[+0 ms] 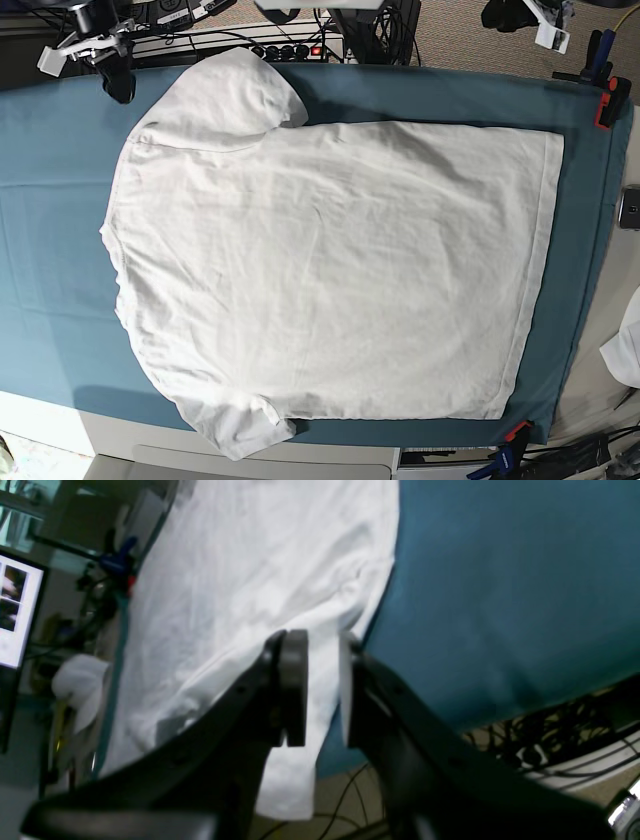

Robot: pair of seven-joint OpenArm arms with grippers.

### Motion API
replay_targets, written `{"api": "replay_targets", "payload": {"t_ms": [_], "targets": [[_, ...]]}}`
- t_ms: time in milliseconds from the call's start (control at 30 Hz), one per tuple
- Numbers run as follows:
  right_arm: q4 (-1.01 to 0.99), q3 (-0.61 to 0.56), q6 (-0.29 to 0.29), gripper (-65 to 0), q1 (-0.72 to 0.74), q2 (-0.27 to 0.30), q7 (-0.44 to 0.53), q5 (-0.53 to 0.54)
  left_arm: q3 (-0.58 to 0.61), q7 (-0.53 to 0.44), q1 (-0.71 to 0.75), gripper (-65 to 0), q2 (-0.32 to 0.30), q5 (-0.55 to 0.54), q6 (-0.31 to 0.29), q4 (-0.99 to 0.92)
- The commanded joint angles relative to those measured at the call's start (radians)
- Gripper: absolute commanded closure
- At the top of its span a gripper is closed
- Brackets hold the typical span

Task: Fold the T-shirt properly
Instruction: 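Move both grippers toward the shirt's shoulder corners, then grasp the white T-shirt's shoulder corners with both grippers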

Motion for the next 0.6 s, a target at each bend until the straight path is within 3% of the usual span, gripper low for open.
{"api": "replay_targets", "payload": {"t_ms": [0, 167, 233, 300, 467, 567], "targets": [[0.014, 0.007, 0.012, -12.2, 0.002, -0.003, 0.026, 0.009, -0.008, -0.011, 0.018, -18.5, -0.008, -0.011, -0.011, 0.014], [0.014, 0.007, 0.018, -13.2, 0.048, -0.011, 0.018, -0.044, -0.008, -0.011, 0.018, -18.5, -0.010, 0.001, -0.002, 0.014], [0.014, 0.007, 0.011, -19.0, 0.051, -0.011, 0.016, -0.055, -0.008, -0.011, 0.017, -18.5, -0.014, 0.013, 0.003, 0.014], [0.014, 0.007, -0.035, -24.2, 0.054, -0.011, 0.007, -0.059, -0.008, -0.011, 0.016, -18.5, -0.020, 0.012, 0.003, 0.014], [0.013, 0.007, -0.139, -24.6, 0.061, -0.011, -0.018, -0.059, -0.008, -0.012, 0.005, -18.5, -0.023, 0.013, 0.003, 0.014], [0.013, 0.007, -0.154, -24.6, 0.065, -0.011, -0.020, -0.061, -0.008, -0.012, 0.002, -18.5, -0.023, 0.013, 0.003, 0.014]]}}
